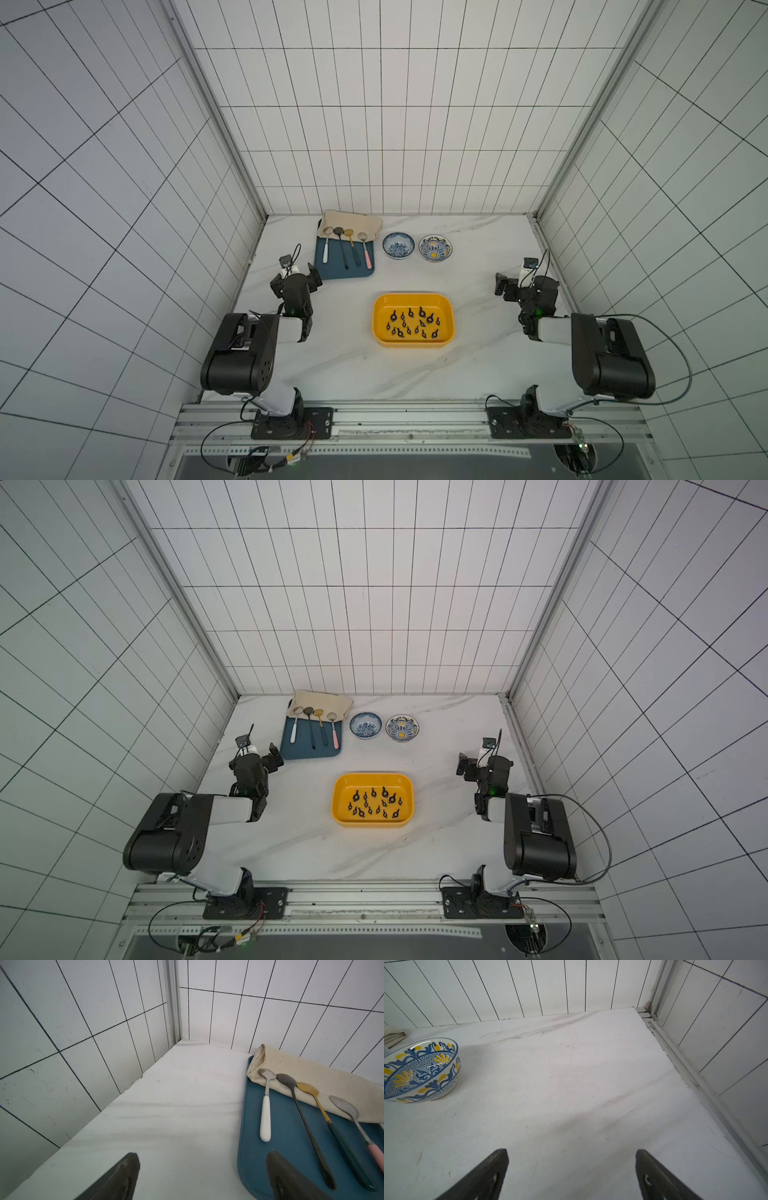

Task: Take out the wing nut from the storage box
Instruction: Pick up the wing nut from the storage box.

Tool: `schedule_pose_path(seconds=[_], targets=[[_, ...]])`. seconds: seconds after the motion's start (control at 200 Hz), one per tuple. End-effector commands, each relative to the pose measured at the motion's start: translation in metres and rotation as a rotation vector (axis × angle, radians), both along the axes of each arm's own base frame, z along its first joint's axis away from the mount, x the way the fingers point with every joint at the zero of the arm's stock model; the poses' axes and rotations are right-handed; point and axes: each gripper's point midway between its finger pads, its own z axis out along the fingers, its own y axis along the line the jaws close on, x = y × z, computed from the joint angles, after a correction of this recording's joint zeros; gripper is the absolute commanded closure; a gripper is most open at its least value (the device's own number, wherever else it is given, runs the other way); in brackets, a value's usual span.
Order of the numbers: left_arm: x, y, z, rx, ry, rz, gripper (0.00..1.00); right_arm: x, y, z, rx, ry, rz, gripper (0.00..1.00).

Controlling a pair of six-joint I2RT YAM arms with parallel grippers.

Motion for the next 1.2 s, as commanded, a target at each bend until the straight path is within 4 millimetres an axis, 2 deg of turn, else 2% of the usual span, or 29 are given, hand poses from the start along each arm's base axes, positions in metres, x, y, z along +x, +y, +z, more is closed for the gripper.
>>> schedule_pose_path(seconds=[0.0,0.635,0.705,0.795,0.839,0.879,0.924,0.999,1.039,1.099,1.149,1.179,1.194], targets=[[0.000,0.001,0.001,-0.008,-0.002,-0.003,0.02,0.001,-0.002,0.003,-0.006,-0.012,0.001,0.01],[0.000,0.000,0.002,-0.007,-0.005,-0.003,0.02,0.000,-0.002,0.003,-0.007,-0.012,0.003,0.01],[-0.001,0.001,0.004,-0.005,-0.015,0.002,0.02,0.002,-0.010,0.005,-0.016,-0.009,-0.049,0.01],[0.002,-0.001,0.020,0.026,-0.044,-0.019,0.03,0.004,-0.018,0.020,-0.028,0.046,-0.118,0.01],[0.004,-0.006,0.028,0.029,-0.008,-0.034,0.02,0.003,-0.021,0.037,-0.048,0.094,-0.184,0.01],[0.003,-0.012,0.043,0.032,0.009,-0.055,0.02,0.000,-0.025,0.055,-0.056,0.131,-0.269,0.01],[0.000,-0.022,0.064,0.022,0.009,-0.090,0.03,-0.003,-0.019,0.076,-0.023,0.160,-0.300,0.01],[-0.003,-0.039,0.109,-0.026,-0.058,-0.138,0.02,-0.011,-0.008,0.093,0.078,0.237,-0.298,0.01],[-0.009,-0.037,0.133,-0.128,-0.106,-0.081,0.03,-0.017,-0.010,0.091,0.163,0.268,-0.349,0.01],[-0.035,-0.015,0.136,-0.418,-0.064,0.141,0.03,-0.024,-0.015,0.077,0.300,0.325,-0.435,0.01],[-0.050,-0.007,0.134,-0.540,-0.014,0.202,0.03,-0.026,-0.015,0.065,0.435,0.378,-0.432,0.01],[-0.051,-0.007,0.131,-0.598,-0.004,0.187,0.03,-0.025,-0.009,0.063,0.493,0.406,-0.388,0.13],[-0.050,-0.010,0.131,-0.629,-0.002,0.156,0.04,-0.024,-0.003,0.064,0.507,0.414,-0.353,0.23]])
